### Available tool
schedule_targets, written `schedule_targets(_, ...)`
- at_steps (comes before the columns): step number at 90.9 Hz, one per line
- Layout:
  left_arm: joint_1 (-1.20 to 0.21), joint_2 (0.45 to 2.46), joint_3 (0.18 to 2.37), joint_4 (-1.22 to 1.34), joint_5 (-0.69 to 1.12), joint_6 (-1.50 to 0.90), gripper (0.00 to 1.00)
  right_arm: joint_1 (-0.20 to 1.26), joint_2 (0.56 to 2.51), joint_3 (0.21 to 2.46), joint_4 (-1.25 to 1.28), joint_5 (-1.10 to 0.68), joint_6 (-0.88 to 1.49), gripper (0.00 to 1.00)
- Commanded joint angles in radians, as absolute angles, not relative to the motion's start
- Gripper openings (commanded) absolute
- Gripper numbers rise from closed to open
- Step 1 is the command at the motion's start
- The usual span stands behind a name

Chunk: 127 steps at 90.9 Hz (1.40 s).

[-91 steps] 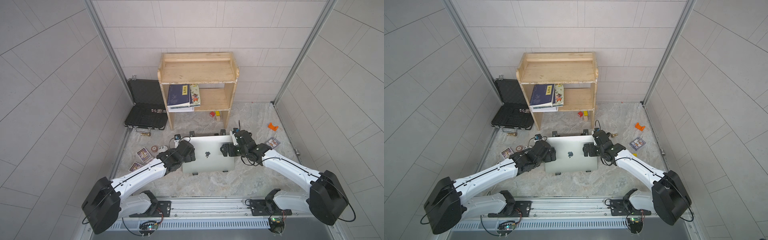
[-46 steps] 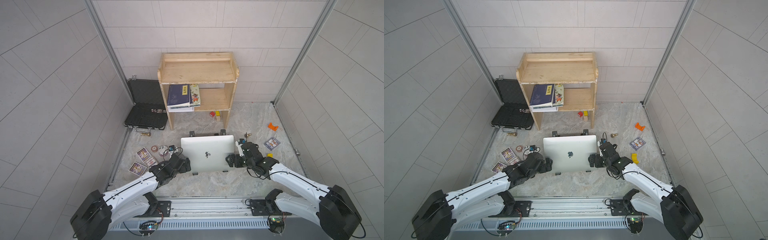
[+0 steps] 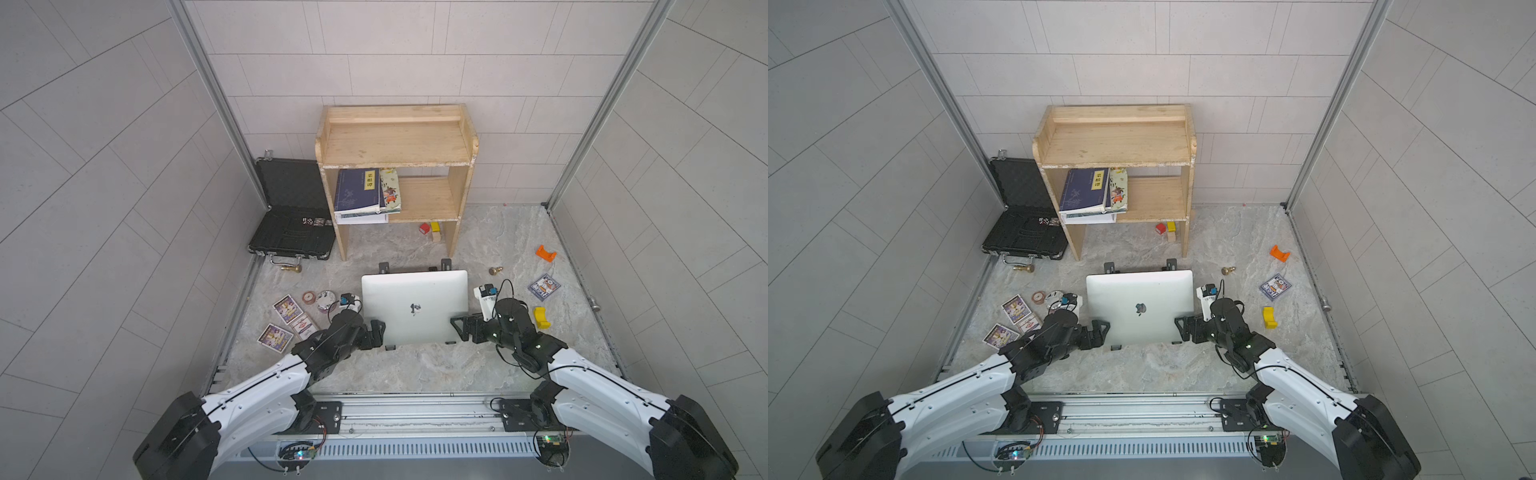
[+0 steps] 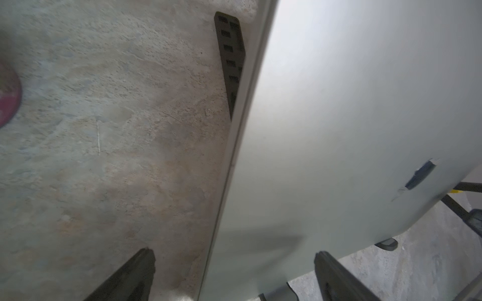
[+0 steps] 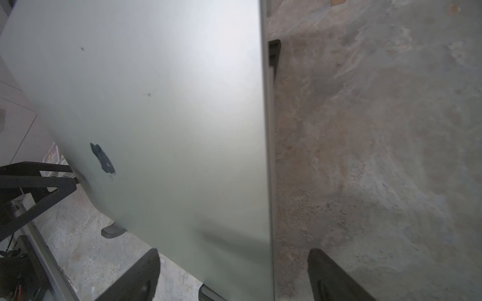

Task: Close the laptop lid and set it aside
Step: Pick up the laptop from the computer stand.

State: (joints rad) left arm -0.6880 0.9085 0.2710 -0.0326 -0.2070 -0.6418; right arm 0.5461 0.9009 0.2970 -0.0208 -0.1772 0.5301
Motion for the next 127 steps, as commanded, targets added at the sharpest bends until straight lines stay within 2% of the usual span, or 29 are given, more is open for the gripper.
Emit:
schedule_targets(1,-0.662,0.899,0.248,0.022,-0.145,-0.602,0.95,0.527,0.91,0.296,0.054,-0.214,0.512,0.89)
schedule_targets(29,-0.627,0.994,0.269,0.108,-0.086,-0.599,0.92,0.474,1.036,0.335,0.114,-0.305,0.513,0.85)
schedule_targets(69,-0.623,0.996,0.288,0.144,-0.031,-0.595,0.93,0.442,1.177,0.363,0.217,-0.412,0.513,0.85)
schedule_targets(98,-0.625,1.033,0.342,0.156,0.017,-0.612,0.93,0.442,1.196,0.386,0.226,-0.457,0.531,0.85)
schedule_targets(127,-0.628,0.986,0.355,0.13,0.024,-0.621,0.93,0.446,1.194,0.411,0.216,-0.482,0.553,0.85)
